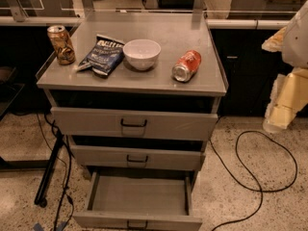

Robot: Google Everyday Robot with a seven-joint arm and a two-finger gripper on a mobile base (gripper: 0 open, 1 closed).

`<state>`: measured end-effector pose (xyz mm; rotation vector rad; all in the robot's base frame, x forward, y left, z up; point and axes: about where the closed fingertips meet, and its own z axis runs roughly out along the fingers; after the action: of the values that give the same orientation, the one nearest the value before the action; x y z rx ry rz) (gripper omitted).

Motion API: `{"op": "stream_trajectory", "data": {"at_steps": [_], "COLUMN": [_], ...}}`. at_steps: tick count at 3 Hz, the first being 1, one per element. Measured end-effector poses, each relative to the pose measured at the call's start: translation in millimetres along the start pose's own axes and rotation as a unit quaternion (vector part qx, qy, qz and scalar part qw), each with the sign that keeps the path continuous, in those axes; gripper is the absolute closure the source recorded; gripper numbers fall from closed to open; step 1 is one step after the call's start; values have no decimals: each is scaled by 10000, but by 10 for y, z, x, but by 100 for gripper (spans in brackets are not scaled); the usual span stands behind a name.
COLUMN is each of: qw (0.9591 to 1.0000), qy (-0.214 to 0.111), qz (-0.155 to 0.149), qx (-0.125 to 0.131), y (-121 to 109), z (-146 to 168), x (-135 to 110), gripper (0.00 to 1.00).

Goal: Close bottom drawer

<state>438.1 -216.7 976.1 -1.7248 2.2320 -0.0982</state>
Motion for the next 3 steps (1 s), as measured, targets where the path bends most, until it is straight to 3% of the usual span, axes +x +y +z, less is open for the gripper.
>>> {"op": "stream_trajectory", "data": {"at_steps": [1, 2, 3], "qw": [10000, 10000, 10000], "qy": [0, 0, 0], "qz": [0, 0, 0], "qx": [0, 0, 0], "y": [0, 0, 0], "z": [0, 0, 0], "x": [0, 0, 0], "gripper": [0, 9, 31]}}
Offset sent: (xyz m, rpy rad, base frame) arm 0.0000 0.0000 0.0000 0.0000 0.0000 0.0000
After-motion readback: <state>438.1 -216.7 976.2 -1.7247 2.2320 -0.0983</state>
